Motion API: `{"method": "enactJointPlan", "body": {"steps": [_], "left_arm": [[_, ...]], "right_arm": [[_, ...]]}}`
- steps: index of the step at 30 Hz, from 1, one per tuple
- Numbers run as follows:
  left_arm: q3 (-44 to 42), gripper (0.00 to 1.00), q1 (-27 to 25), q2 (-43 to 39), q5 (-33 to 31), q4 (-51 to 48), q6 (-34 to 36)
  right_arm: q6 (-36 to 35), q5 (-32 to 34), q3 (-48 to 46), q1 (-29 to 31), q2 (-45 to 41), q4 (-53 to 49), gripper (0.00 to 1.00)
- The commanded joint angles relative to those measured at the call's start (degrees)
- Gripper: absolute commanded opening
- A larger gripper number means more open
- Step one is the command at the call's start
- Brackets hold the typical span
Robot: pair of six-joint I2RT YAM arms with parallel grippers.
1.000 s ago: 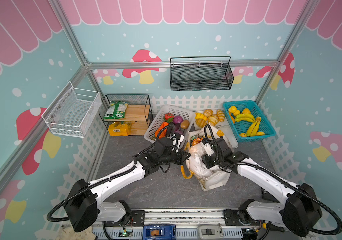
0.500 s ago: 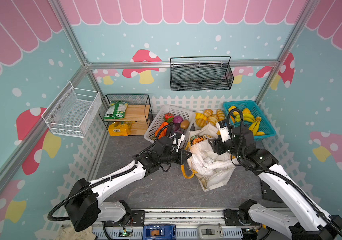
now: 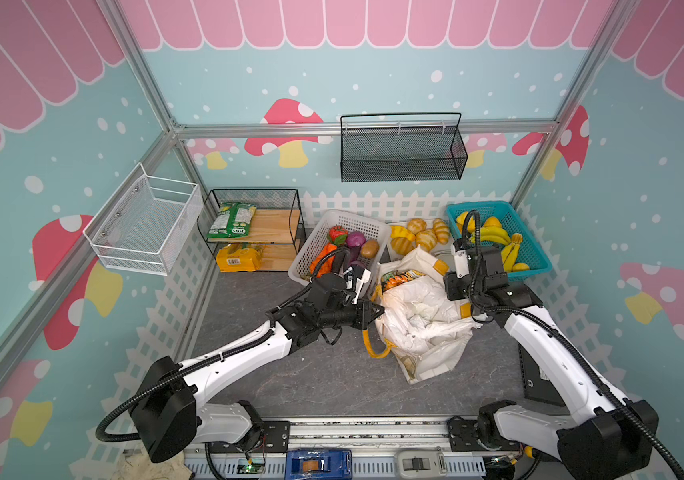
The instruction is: Place the mixed food into the grocery bags and tie them
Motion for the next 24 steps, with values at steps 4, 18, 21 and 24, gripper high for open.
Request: {"method": "enactJointPlan", "body": {"steps": [4,18,21,24], "left_arm": [[0.86,0.00,0.06,-3.43,0.56,-0.48,-0.71],[2.16,0.00,0.07,-1.34,-0.28,-0.15,-0.22],[2.11,0.00,0.06,-1.41,-0.70,-0.20,0.37],[1.79,0.00,0.06,-1.66,-1.07,-0.21,0.75]], "right_arm": [[0.14,-3.68,2.92,0.69,-7.99,-4.04,0.52],[7.33,-0.07,8.01,12.59,-3.15,-27.90,0.41],[8.89,1.10,5.82,12.42,-2.71,-30.39,0.40],[9.64,-1.53,3.22,12.17,-1.57,-29.96,0.38]]}}
